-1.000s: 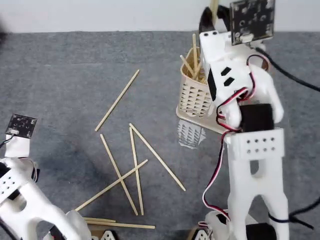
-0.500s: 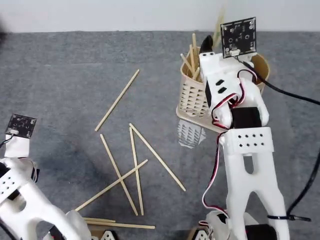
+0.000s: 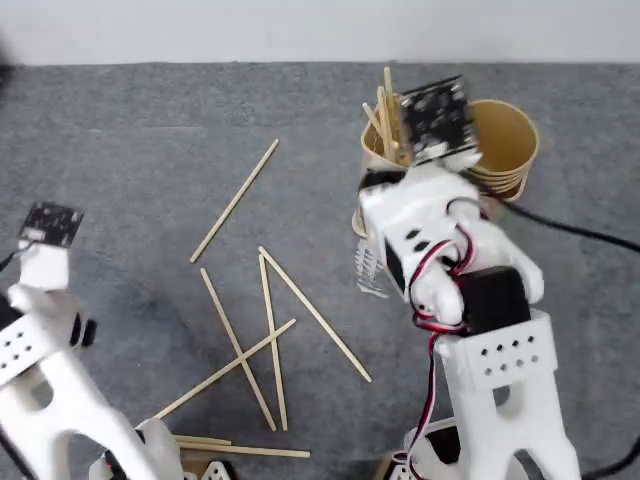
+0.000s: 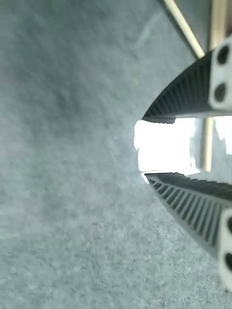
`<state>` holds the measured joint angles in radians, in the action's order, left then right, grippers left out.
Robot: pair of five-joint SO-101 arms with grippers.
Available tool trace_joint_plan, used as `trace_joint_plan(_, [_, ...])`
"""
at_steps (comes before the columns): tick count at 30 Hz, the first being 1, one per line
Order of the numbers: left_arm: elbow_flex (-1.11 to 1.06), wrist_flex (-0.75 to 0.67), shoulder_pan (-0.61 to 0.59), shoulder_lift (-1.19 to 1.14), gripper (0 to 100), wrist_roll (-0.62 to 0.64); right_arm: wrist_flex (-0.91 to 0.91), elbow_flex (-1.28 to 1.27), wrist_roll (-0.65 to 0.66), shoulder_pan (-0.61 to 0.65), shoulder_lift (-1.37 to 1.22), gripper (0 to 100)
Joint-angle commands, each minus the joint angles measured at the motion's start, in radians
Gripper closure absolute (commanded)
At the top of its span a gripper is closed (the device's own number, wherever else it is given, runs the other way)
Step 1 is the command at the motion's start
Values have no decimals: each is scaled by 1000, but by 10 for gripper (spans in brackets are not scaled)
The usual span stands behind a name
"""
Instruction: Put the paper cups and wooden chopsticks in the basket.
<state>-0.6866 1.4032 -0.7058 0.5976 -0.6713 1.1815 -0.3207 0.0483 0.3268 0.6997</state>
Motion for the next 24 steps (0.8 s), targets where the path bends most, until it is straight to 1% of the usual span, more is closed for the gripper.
trace_joint_plan(1, [90,17,141,35,844,144,50,-71,-8,8,30,990])
trace_joint_plan(6, [84,3,388,28,840,331,21,-261,-8,8,30,990])
trace_joint_plan(8, [62,-48,470,28,823,436,-33,-341,-18,5,30,990])
trace_joint_plan(10, [30,-123,526,28,772,531,-107,-419,-80,4,30,990])
trace_joint_plan(11, [12,-163,548,28,746,559,-150,-460,-115,4,30,990])
trace_joint_plan(13, [-10,-233,572,26,717,565,-234,-528,-166,2,30,990])
trace_joint_plan(15, [-16,-276,588,11,717,554,-292,-586,-172,1,30,990])
trace_joint_plan(18, [16,-282,605,-83,717,514,-346,-646,-175,1,30,990])
trace_joint_plan(24, [81,-282,598,-359,718,516,-371,-669,-178,1,30,990])
